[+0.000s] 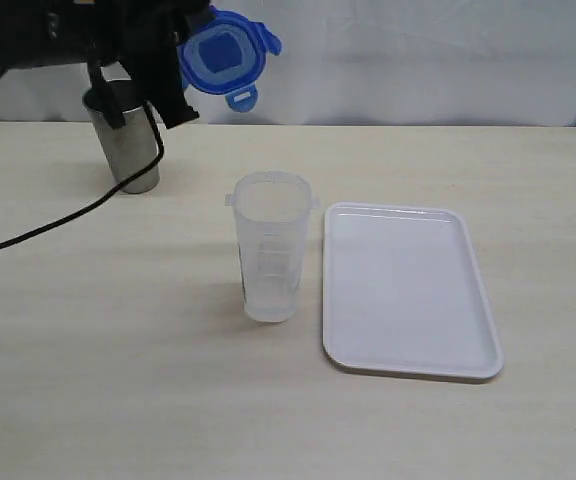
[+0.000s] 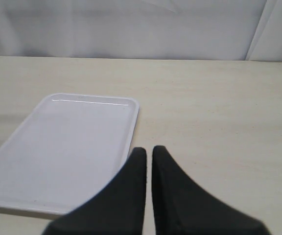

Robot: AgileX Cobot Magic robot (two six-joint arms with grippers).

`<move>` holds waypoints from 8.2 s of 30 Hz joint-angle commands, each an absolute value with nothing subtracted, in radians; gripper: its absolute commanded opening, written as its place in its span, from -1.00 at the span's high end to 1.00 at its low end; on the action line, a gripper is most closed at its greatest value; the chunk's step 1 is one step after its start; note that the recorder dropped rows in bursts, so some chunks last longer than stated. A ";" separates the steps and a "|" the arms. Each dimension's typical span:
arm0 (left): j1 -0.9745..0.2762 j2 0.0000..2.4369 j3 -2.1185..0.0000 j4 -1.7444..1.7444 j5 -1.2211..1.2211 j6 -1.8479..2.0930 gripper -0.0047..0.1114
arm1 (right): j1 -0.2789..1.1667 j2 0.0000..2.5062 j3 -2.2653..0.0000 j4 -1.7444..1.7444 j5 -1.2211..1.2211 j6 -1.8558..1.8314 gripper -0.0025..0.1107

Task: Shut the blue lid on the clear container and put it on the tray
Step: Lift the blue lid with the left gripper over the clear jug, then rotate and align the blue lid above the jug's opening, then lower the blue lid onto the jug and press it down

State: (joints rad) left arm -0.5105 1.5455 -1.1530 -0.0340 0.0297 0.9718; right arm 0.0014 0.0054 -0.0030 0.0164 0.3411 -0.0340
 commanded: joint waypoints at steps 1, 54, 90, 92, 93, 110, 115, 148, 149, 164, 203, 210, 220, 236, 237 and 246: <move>-0.555 1.600 -1.152 0.223 -0.009 0.973 0.92 | 0.002 0.000 0.000 0.018 0.343 -0.028 0.88; -0.686 1.564 -1.152 0.252 0.091 0.940 0.92 | 0.002 0.000 0.000 0.018 0.343 -0.028 0.88; -0.664 1.597 -1.152 0.223 0.139 0.828 0.92 | 0.002 0.000 0.000 0.018 0.343 -0.028 0.88; -0.664 1.597 -1.152 0.223 0.117 0.828 0.92 | 0.002 0.000 0.000 0.018 0.343 -0.028 0.88; -0.664 1.597 -1.152 0.223 0.106 0.828 0.92 | 0.002 0.000 0.000 0.018 0.343 -0.028 0.88; -0.612 1.597 -1.152 0.219 0.042 0.813 0.92 | 0.002 0.000 0.000 0.018 0.343 -0.028 0.88; -0.605 1.597 -1.152 0.212 0.047 0.807 0.92 | 0.002 0.000 0.000 0.018 0.343 -0.028 0.88; -0.658 1.617 -1.152 0.148 0.138 0.818 0.92 | 0.002 0.000 0.000 0.018 0.343 -0.028 0.88; -0.658 1.615 -1.152 0.149 0.139 0.818 0.92 | 0.002 0.000 0.000 0.018 0.343 -0.028 0.88; -0.675 1.606 -1.152 0.175 0.126 0.889 0.92 | 0.002 0.000 0.000 0.018 0.343 -0.028 0.88; -0.716 1.606 -1.152 0.310 0.157 0.974 0.92 | 0.002 0.000 0.000 0.018 0.343 -0.028 0.88; -0.716 1.595 -1.152 0.313 0.150 0.974 0.92 | 0.002 0.000 0.000 0.018 0.343 -0.028 0.88; -0.716 1.581 -1.152 0.295 0.184 0.955 0.92 | 0.002 0.000 0.000 0.018 0.343 -0.028 0.88; -0.756 1.581 -1.152 0.295 0.227 0.936 0.92 | 0.002 0.000 0.000 0.018 0.343 -0.028 0.88; -0.756 1.581 -1.150 0.295 0.231 0.933 0.92 | 0.002 0.000 0.000 0.018 0.343 -0.028 0.88; -0.756 1.576 -1.106 0.298 0.218 0.933 0.92 | 0.002 0.000 0.000 0.018 0.343 -0.028 0.88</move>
